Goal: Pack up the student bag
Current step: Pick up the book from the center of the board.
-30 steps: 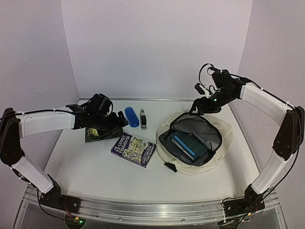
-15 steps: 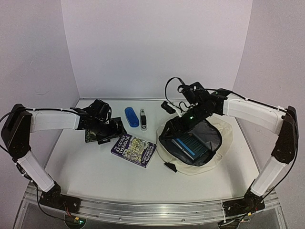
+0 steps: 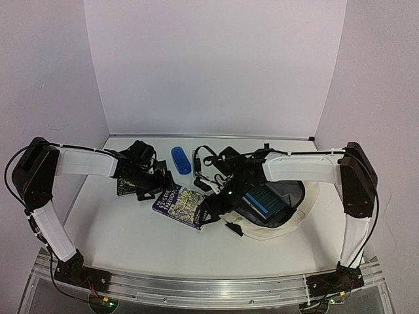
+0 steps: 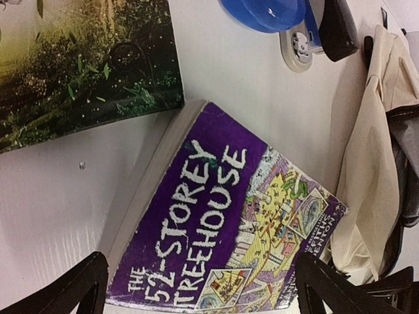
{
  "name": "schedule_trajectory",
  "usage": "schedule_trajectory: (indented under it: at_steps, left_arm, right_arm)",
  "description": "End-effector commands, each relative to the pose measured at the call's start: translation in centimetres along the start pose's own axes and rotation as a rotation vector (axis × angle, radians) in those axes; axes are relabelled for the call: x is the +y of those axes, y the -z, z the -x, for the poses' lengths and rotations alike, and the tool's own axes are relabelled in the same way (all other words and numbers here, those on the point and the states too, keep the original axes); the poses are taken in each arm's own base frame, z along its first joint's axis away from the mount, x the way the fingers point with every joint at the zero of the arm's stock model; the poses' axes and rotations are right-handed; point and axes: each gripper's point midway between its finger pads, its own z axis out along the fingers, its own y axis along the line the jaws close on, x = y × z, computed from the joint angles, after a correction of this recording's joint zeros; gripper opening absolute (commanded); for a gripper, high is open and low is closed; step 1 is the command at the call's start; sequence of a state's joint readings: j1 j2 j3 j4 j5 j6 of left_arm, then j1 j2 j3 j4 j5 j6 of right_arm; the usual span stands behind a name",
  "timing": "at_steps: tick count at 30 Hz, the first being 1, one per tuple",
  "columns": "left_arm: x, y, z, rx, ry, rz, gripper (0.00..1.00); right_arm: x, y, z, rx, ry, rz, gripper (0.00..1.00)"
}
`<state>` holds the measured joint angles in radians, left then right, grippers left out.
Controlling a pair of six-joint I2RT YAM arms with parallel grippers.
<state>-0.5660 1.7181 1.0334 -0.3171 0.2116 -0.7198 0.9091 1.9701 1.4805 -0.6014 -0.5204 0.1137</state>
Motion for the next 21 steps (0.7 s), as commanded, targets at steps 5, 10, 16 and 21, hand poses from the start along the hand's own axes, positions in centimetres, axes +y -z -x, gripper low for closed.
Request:
schedule_trajectory:
  at_steps: [5,10,16,21]
  left_arm:
    - [-2.0,-1.2,1.8,-0.012,-0.06,-0.098,1.0]
    - [-2.4,-1.9,1.1,0.018,-0.074,-0.135,0.98]
    - [-3.4,-1.6,-0.6,0.044,-0.09,-0.218,0.88]
    - [-6.3,0.4,-2.4,0.024,-0.153,-0.292,0.68]
  right_arm:
    - [-2.5,-3.0,2.6,-0.039,-0.059,-0.091,0.81]
    - [-4.8,-4.6,2.1,-0.014,-0.085,-0.173,0.78]
    - [-5.6,-5.8,1.7,0.011,-0.082,-0.191,0.73]
    - [-5.5,-6.0,1.8,0.015,-0.061,-0.181,0.67]
